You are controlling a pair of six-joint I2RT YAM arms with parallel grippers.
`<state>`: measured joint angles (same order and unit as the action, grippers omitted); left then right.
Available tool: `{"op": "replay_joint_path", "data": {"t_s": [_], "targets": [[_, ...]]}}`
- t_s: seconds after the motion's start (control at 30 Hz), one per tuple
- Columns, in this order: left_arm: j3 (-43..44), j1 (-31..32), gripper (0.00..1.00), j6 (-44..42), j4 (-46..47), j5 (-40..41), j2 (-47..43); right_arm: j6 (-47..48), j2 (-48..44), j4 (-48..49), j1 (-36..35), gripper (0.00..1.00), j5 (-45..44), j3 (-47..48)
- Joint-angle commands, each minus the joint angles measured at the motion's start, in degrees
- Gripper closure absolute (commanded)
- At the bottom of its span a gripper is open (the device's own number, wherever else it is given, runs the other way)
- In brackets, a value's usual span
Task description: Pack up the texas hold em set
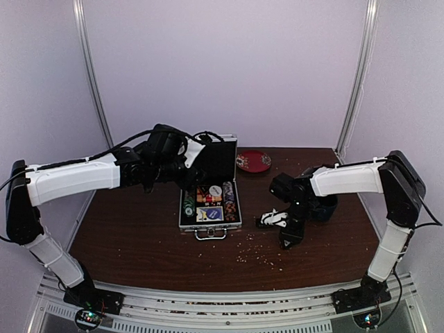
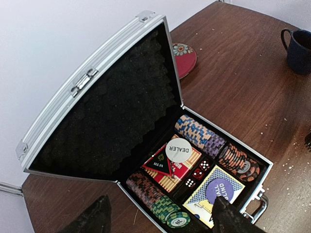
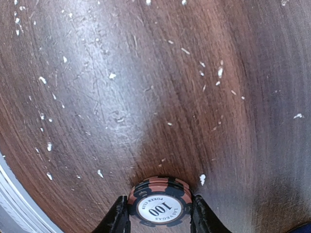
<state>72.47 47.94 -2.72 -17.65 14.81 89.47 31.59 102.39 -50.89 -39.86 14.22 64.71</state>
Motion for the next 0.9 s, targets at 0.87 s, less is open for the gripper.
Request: {"op": "replay_joint_path", "data": {"t_s": [0.87], "targets": [[1.8, -0.3, 0.27, -0.6, 1.0, -0.2, 1.1, 0.6, 2.4, 2.8, -1.5, 0.49, -3.3, -4.8]]}}
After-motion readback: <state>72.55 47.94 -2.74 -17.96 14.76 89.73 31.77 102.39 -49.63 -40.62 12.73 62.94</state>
